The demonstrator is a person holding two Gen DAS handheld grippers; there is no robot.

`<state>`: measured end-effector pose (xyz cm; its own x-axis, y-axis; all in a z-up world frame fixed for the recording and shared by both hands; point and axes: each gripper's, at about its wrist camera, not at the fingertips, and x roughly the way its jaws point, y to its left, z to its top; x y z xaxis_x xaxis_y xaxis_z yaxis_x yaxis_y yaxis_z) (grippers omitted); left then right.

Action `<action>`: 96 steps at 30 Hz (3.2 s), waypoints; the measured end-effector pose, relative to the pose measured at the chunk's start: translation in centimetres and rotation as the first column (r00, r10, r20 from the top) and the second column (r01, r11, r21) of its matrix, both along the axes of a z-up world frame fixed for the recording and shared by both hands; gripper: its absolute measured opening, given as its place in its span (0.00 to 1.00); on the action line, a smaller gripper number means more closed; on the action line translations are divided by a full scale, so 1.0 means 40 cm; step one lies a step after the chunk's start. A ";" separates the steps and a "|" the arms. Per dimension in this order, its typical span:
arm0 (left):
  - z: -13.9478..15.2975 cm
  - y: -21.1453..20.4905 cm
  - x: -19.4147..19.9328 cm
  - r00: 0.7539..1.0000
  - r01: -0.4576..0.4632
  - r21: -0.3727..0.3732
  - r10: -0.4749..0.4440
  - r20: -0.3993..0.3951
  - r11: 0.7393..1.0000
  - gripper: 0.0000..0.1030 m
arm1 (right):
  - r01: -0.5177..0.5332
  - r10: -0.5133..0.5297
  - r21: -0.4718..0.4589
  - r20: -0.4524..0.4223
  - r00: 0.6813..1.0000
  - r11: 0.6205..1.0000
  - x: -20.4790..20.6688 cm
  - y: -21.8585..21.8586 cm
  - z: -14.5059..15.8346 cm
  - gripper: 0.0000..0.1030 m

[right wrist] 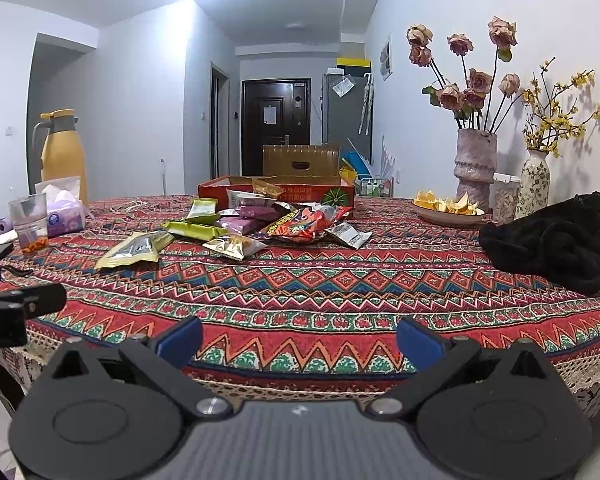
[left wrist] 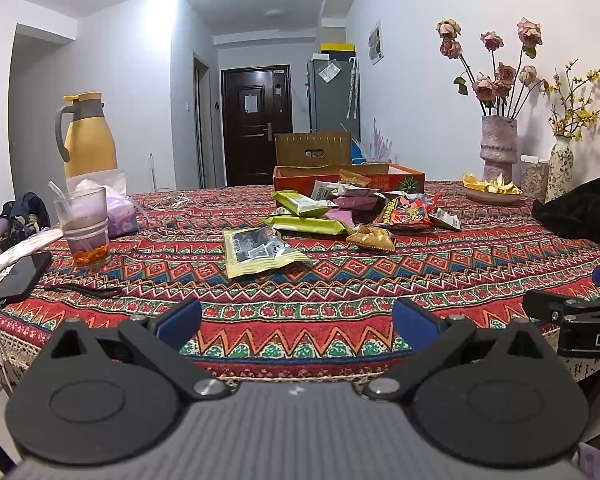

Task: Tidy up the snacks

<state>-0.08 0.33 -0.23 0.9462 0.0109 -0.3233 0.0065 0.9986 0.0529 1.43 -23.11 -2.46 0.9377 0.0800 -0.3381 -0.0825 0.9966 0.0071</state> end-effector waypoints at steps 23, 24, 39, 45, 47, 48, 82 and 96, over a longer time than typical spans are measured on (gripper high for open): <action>-0.001 -0.004 -0.004 1.000 0.003 0.004 -0.003 0.002 1.000 1.00 | -0.004 0.004 0.000 -0.003 1.000 1.000 0.001 0.003 -0.001 1.00; -0.002 -0.005 -0.004 1.000 0.004 0.004 -0.004 0.001 1.000 1.00 | -0.005 0.005 -0.001 -0.002 1.000 1.000 0.001 0.003 -0.001 1.00; -0.005 -0.010 -0.007 1.000 0.007 0.009 -0.008 0.003 1.000 1.00 | -0.007 0.007 -0.002 -0.003 1.000 1.000 -0.004 0.004 -0.002 1.00; -0.005 -0.011 -0.007 1.000 0.009 0.013 -0.009 0.004 1.000 1.00 | -0.013 0.013 0.001 -0.008 1.000 1.000 -0.004 0.007 -0.002 1.00; -0.005 -0.010 -0.007 1.000 0.008 0.012 -0.008 0.003 1.000 1.00 | -0.015 0.015 0.001 -0.010 1.000 1.000 -0.002 0.008 -0.003 1.00; -0.005 -0.010 -0.007 1.000 0.007 0.013 -0.007 0.003 1.000 1.00 | -0.017 0.017 0.000 -0.009 1.000 1.000 -0.002 0.007 -0.004 1.00; 0.045 0.145 0.520 0.963 -0.056 -0.090 0.030 -0.267 0.994 0.84 | -0.097 0.124 0.143 -0.192 0.973 0.985 0.446 0.034 0.072 0.87; -0.041 0.174 0.769 0.918 -0.119 -0.100 0.071 -0.389 0.988 0.87 | -0.125 0.176 0.183 -0.298 0.938 0.975 0.711 0.173 0.026 0.78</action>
<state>30.66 7.30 -1.88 0.7458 0.0336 -0.6653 -0.0928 0.9942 -0.0538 29.87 -16.17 -1.43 0.7604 0.2889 -0.5817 -0.1997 0.9562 0.2139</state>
